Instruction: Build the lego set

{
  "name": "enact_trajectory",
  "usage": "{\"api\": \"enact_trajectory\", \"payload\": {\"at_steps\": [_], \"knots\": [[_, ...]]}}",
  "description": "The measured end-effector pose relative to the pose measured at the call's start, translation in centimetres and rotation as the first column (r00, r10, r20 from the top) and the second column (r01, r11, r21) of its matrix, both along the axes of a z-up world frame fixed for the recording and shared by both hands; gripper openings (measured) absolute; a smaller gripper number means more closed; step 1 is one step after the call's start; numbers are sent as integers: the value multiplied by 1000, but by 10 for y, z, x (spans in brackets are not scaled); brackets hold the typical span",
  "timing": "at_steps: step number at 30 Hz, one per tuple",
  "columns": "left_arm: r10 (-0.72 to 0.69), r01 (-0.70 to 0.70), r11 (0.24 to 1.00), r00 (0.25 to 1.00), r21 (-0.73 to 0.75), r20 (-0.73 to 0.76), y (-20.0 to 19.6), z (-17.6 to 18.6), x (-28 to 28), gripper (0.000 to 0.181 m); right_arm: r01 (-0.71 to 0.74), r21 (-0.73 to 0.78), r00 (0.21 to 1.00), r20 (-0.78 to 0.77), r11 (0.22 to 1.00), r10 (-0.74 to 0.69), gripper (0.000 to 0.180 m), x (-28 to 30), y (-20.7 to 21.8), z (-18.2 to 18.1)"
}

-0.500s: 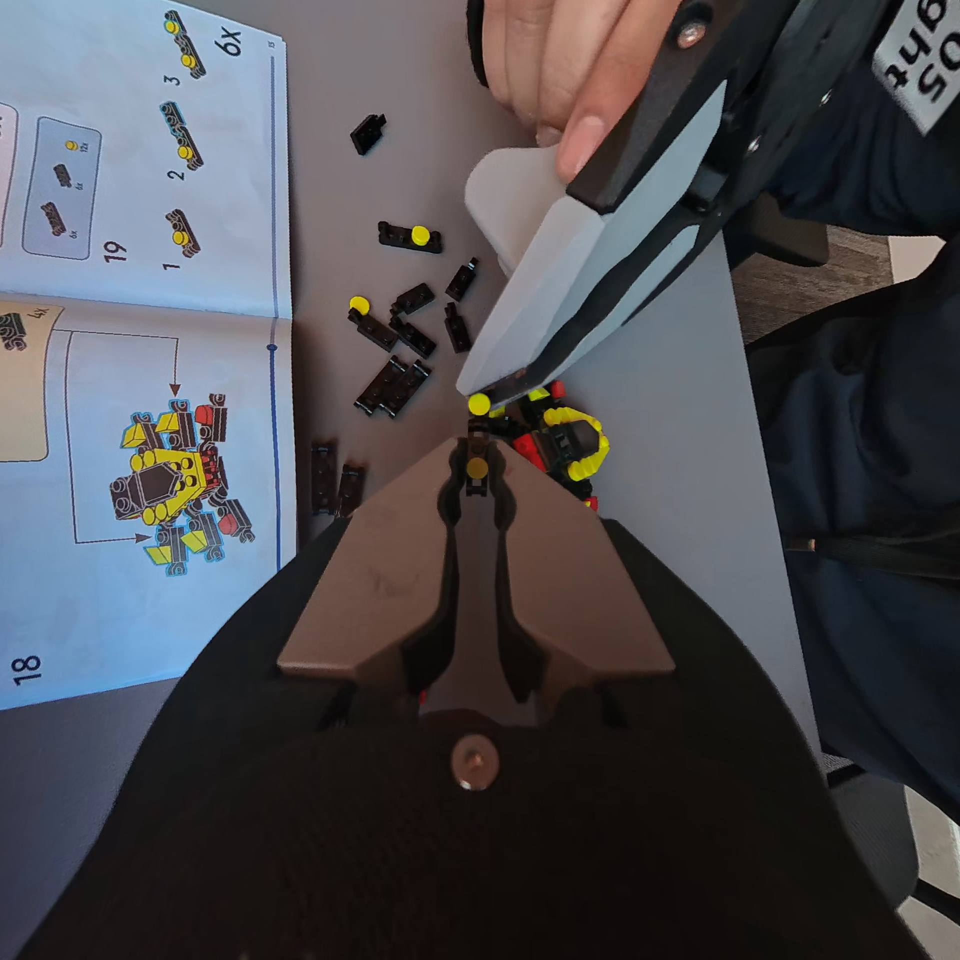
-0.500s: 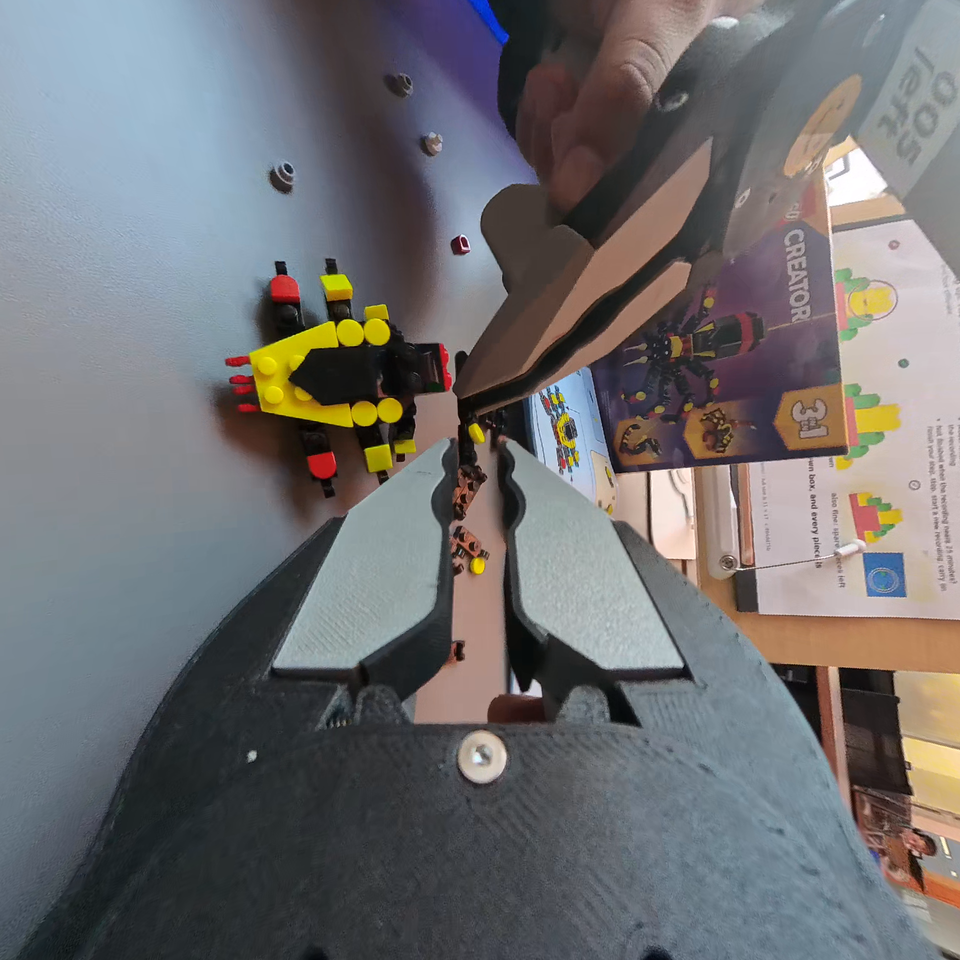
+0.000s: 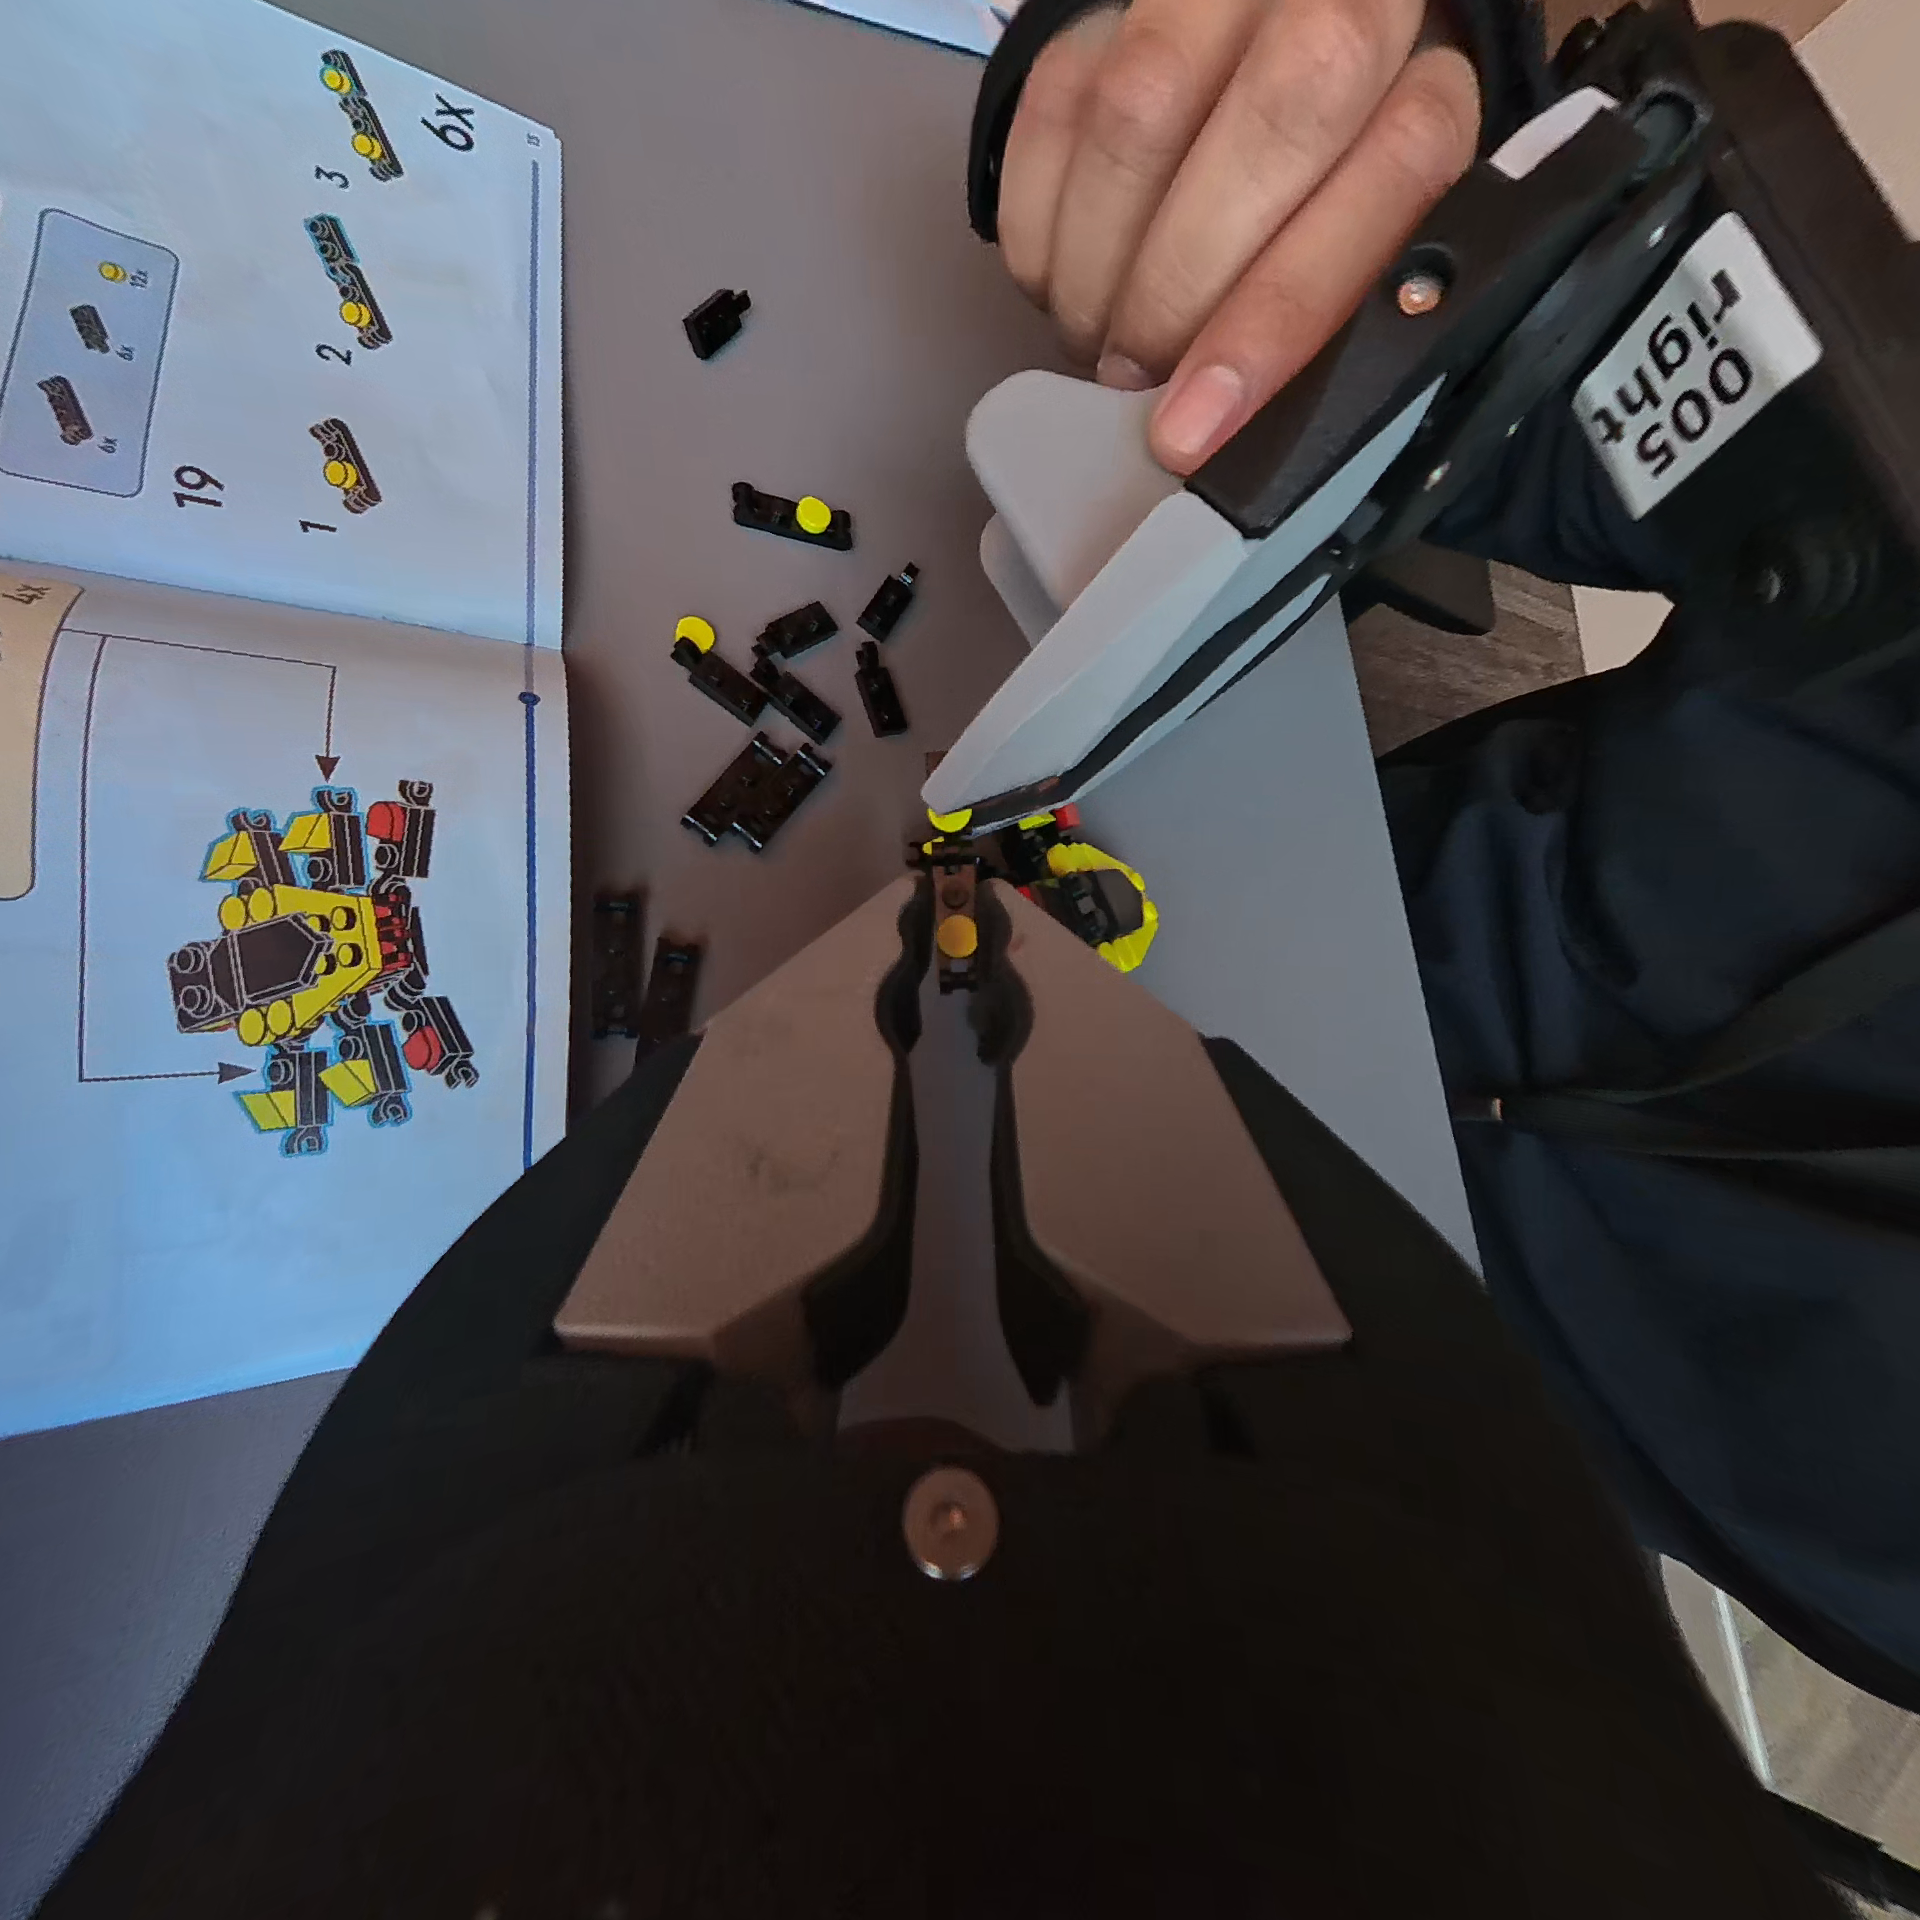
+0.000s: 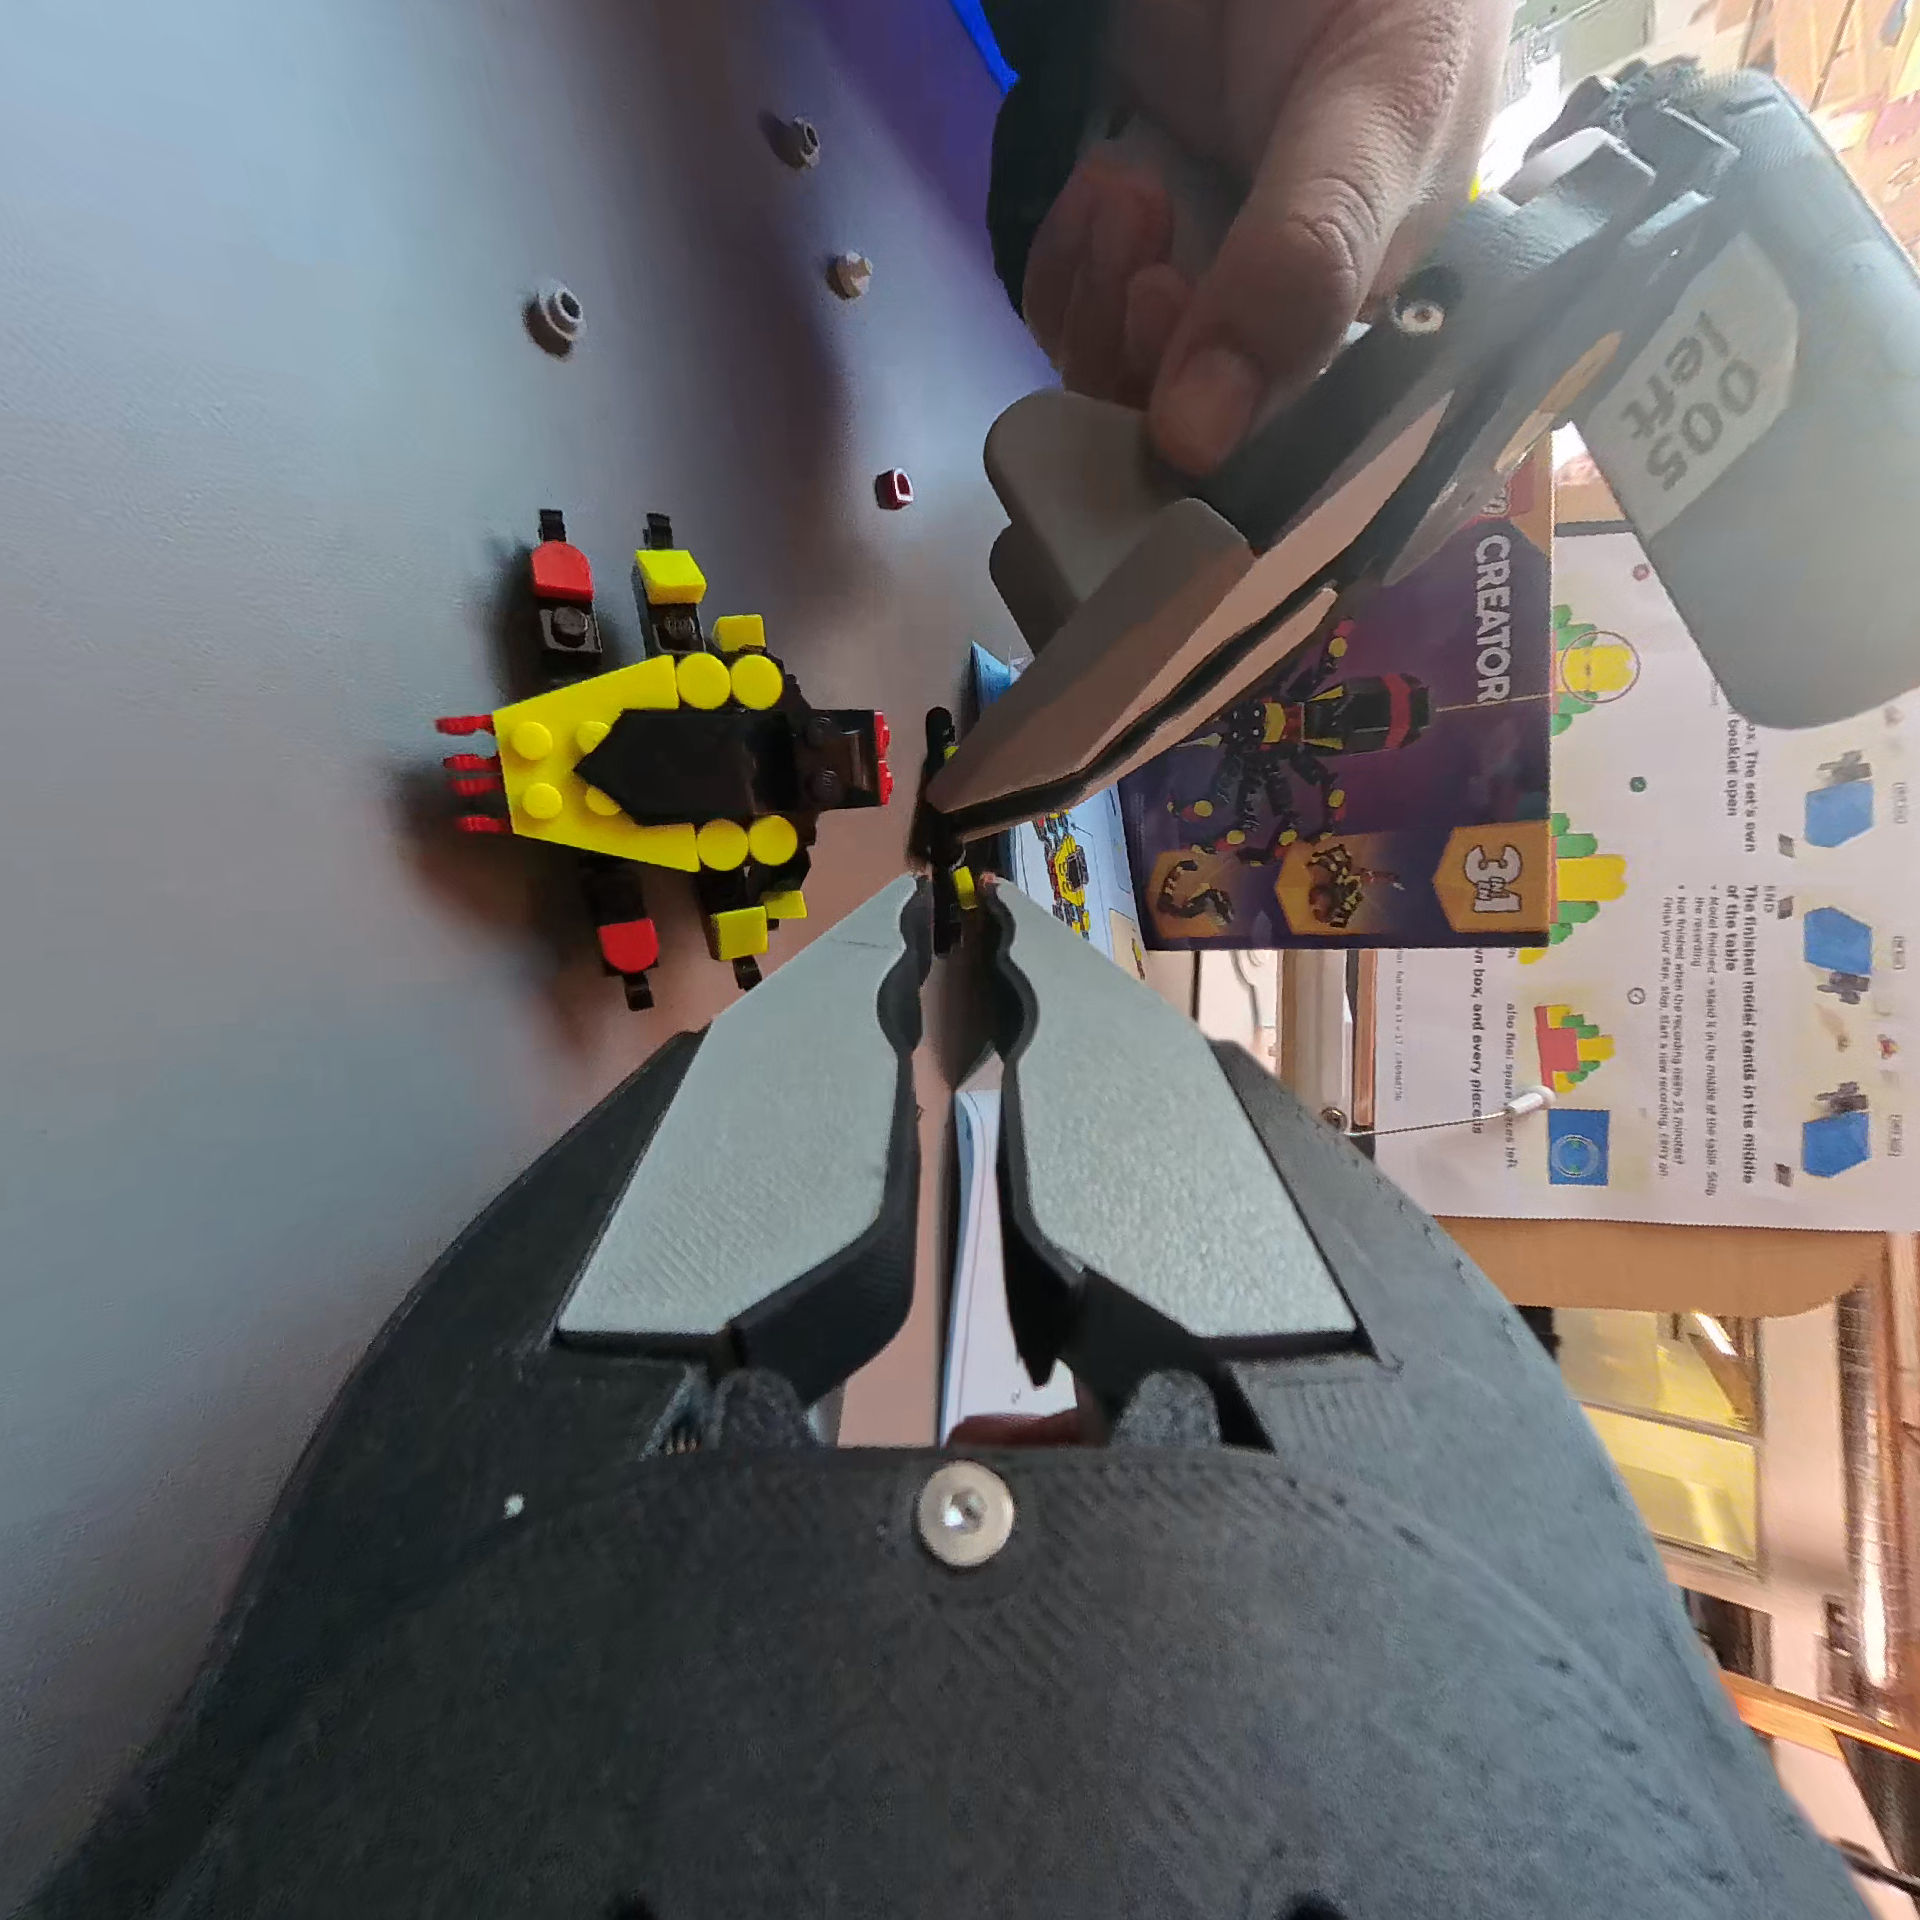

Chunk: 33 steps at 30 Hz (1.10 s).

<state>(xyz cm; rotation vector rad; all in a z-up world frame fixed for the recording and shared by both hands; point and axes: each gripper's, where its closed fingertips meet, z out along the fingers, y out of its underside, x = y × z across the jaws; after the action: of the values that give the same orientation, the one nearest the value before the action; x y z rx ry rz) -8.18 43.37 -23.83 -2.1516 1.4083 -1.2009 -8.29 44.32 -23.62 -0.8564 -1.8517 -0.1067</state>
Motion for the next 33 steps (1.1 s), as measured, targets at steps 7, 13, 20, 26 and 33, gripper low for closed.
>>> {"api": "enact_trajectory", "payload": {"at_steps": [7,13,20,26,33], "knots": [[1,0,1000,1000,-26,21,-1,3,0,5,36,-7,999,4,999,-36,6,0,0,1],[5,-4,999,1000,-35,23,0,4,-1,4,70,-84,998,-1,994,-70,5,0,1,0],[6,-4,999,999,-45,33,0,6,-2,4,65,-69,998,-20,996,-66,4,-2,1,3],[9,-7,999,999,-47,40,1,6,-2,4,29,-23,997,-70,999,-31,4,-3,2,7],[-3,7,998,999,-70,53,-3,6,0,4,19,-7,999,-37,1000,-19,5,-5,0,0]]}}
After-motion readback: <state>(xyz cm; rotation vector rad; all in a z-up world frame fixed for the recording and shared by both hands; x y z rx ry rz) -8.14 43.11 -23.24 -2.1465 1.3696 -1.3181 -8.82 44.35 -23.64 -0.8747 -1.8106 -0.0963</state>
